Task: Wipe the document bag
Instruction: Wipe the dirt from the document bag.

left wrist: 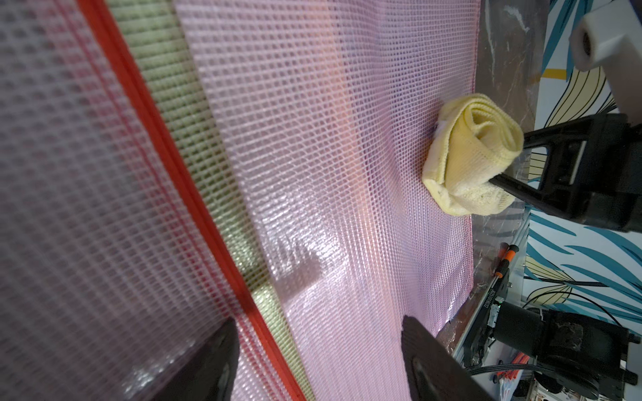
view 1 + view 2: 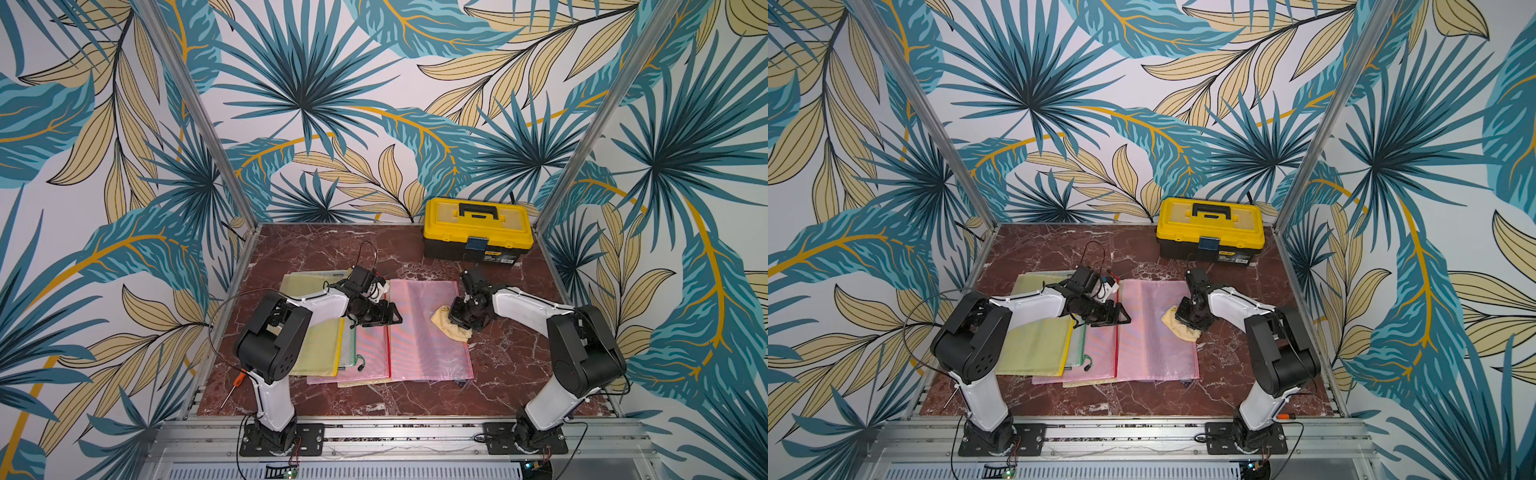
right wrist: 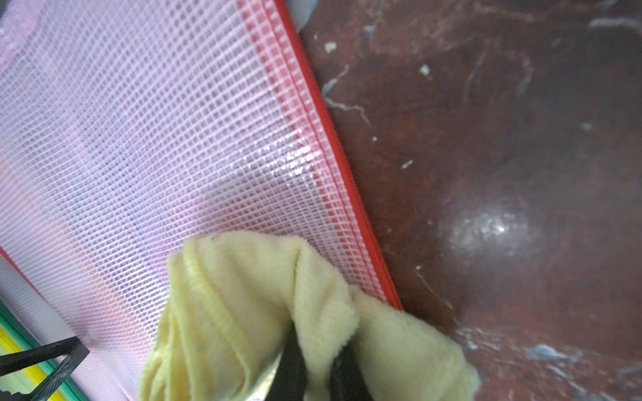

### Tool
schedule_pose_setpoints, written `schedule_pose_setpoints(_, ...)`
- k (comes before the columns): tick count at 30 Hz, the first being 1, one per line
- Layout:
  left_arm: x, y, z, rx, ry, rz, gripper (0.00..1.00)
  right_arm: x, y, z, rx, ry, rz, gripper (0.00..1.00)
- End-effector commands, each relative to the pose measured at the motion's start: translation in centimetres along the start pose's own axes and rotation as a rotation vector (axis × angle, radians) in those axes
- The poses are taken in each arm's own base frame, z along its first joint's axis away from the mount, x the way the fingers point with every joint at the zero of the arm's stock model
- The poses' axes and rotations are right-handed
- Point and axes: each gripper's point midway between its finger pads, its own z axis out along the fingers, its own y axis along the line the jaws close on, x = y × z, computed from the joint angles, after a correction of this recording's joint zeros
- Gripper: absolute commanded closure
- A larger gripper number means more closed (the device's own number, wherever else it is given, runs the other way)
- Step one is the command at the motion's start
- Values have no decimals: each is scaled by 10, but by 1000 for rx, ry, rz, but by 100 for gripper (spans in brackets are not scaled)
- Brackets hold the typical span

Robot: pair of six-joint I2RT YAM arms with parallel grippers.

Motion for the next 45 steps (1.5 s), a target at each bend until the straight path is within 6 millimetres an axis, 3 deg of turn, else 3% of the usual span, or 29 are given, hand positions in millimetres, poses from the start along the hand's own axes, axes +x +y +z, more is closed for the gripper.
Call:
schedule_pose_setpoints(1,-8,-19,-11,35,-35,55,25,18,-19,14,62,61,-6,100)
schedule_pose_setpoints(5,-11,-25,-14,56,-37,53,25,19,-21,13,67,59,-13,100)
schedule_pose_setpoints(22,-16,-8,11,9,-6,37,24,20,-23,10,65,62,-19,100)
schedule_pose_setpoints(29,-10,5,21,-19,16,4,25,22,-24,11,59,69,-18,100)
schedule_pose_setpoints(39,-25,-29,8,44,-32,64,40,24,-23,14,57,83,-15,100)
schedule_pose_setpoints(42,-26,-33,8,63,-25,66,53,24,-22,16,54,89,-16,100)
schedule_pose_setpoints(44,-25,-31,8,53,-28,60,71,24,-23,16,57,91,-18,100)
schedule_pose_setpoints(45,-25,-30,8,48,-30,57,74,24,-23,15,59,90,-18,100)
